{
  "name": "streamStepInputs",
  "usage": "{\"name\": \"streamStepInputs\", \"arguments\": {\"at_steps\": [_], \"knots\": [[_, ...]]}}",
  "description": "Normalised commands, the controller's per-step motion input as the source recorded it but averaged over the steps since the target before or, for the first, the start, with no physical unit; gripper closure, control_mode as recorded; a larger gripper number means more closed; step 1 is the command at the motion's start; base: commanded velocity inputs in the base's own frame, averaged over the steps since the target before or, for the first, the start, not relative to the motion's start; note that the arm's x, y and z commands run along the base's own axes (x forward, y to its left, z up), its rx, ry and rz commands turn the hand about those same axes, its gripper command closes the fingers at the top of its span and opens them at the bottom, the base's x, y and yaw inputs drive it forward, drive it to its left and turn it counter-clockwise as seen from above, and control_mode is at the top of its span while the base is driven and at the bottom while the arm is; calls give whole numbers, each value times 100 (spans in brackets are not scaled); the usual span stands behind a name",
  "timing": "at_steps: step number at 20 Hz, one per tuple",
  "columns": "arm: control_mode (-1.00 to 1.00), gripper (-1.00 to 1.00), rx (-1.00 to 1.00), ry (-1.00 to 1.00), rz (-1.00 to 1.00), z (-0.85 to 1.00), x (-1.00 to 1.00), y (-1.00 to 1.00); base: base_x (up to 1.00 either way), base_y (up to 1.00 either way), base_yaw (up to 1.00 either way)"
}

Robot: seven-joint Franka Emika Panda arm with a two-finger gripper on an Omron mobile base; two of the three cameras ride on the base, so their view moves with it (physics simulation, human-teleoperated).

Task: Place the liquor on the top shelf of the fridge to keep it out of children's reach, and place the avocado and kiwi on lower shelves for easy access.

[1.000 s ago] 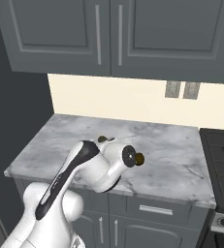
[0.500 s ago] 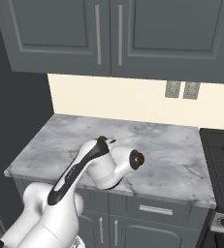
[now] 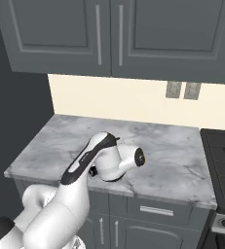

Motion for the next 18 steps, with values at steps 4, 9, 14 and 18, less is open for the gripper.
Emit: {"name": "streamStepInputs", "arguments": {"at_steps": [4, 9, 14, 18], "knots": [[-100, -100, 3, 0, 0, -9, 29, -1, 0, 0, 0], [-100, -100, 0, 0, 0, -18, 24, 0, 0, 0, 0], [-100, -100, 0, 0, 0, -18, 21, 0, 0, 0, 0], [-100, -100, 0, 0, 0, -18, 18, 0, 0, 0, 0]]}}
